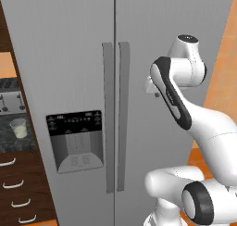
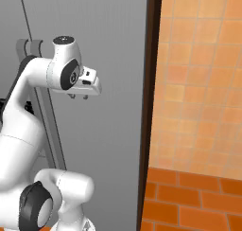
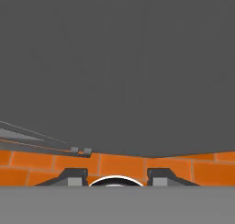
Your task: Grab a lemon wedge from the fridge and one ice cube from the ice bowl, and put them in the glass of lemonade.
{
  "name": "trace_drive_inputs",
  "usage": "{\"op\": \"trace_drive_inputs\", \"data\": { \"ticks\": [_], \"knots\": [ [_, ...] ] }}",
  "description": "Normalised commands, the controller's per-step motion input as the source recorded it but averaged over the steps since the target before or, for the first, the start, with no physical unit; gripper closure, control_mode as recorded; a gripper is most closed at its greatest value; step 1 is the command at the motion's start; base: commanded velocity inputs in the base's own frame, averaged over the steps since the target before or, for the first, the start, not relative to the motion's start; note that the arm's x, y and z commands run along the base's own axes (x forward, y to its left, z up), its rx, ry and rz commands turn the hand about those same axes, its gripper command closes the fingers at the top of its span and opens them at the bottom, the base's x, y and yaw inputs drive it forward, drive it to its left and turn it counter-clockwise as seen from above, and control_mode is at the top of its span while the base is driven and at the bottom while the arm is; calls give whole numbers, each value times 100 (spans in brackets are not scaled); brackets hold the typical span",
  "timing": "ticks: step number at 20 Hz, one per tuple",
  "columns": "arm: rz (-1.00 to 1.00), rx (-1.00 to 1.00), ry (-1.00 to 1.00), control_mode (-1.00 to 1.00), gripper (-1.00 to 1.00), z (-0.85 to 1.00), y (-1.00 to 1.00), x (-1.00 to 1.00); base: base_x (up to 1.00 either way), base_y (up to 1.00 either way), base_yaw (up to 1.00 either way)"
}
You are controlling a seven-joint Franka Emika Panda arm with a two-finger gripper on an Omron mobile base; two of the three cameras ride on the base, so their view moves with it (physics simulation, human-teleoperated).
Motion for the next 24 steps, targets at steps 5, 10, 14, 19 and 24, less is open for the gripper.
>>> {"op": "trace_drive_inputs", "data": {
  "ticks": [5, 10, 14, 19, 24],
  "knots": [
    [-1, 0, 1, -100, -100, 0, 0, -27, 0, 0, 0],
    [-3, 0, 3, -100, -100, -3, 21, -32, 0, 0, 0],
    [-8, 0, 0, -100, -100, -22, 46, -24, 0, 0, 0],
    [-2, 0, 0, -100, -100, -15, 4, -16, 0, 0, 0],
    [0, 0, -3, -100, -100, 0, 0, -31, 0, 0, 0]
  ]
}}
